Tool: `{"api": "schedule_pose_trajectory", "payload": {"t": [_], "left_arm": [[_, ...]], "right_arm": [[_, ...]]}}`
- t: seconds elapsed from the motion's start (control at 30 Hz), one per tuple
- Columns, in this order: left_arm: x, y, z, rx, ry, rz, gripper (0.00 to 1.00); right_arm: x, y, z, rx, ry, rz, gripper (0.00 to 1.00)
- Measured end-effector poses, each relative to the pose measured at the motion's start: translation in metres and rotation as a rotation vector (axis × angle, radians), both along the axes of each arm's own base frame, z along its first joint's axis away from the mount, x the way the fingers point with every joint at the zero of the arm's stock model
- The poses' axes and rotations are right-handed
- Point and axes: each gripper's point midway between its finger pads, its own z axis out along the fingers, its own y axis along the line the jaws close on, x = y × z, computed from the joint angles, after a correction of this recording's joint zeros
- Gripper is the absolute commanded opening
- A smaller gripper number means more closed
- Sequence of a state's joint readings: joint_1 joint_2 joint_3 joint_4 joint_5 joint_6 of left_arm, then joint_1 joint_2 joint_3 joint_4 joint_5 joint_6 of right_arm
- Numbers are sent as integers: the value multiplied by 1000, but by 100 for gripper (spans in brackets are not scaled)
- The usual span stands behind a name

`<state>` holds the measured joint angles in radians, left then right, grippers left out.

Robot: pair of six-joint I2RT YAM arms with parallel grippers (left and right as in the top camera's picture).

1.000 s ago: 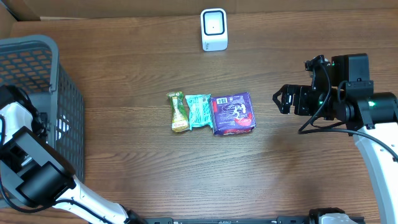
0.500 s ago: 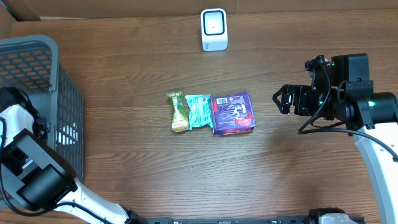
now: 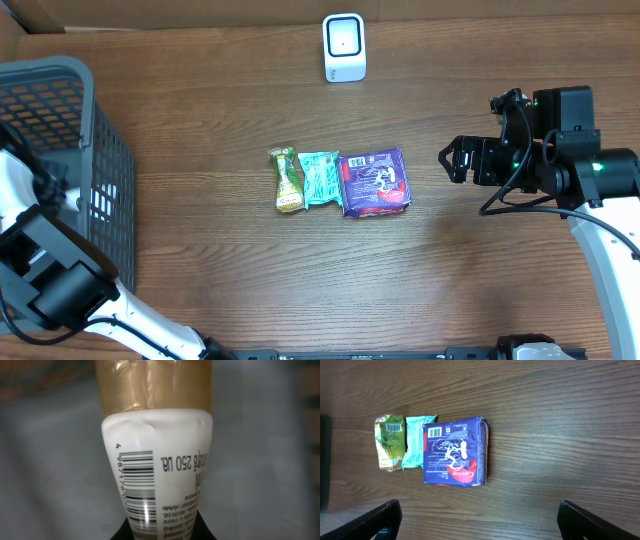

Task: Scan the item barcode
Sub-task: 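Reach the left gripper into the basket and grasp the white bottle, then carry the white bottle out and set it left of the green-yellow packet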

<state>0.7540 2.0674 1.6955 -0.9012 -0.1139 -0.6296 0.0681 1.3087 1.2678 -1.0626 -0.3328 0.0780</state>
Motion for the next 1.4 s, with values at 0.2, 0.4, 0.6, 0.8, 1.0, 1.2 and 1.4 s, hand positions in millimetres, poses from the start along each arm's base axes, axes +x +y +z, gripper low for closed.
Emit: {"api": "schedule_pose_trajectory", "payload": {"t": [0.2, 0.4, 0.6, 0.8, 1.0, 1.2, 1.4], "left_arm": [[51, 3, 84, 46, -187, -264, 4], [65, -14, 147, 54, -290, -421, 4], [71, -43, 213, 70, -414, -590, 4], [73, -77, 274, 112, -565, -766, 4], [75, -129, 313, 100, -674, -920, 4], [86, -220, 305, 8, -640, -1187, 4], [93, -303, 276, -10, -464, -1414, 4]], "right_arm": [[0, 0, 0, 0, 0, 1, 100], [0, 0, 0, 0, 0, 0, 100], [0, 0, 0, 0, 0, 0, 100], [0, 0, 0, 0, 0, 0, 100], [0, 0, 0, 0, 0, 0, 100], [0, 0, 0, 0, 0, 0, 100], [0, 0, 0, 0, 0, 1, 100]]}}
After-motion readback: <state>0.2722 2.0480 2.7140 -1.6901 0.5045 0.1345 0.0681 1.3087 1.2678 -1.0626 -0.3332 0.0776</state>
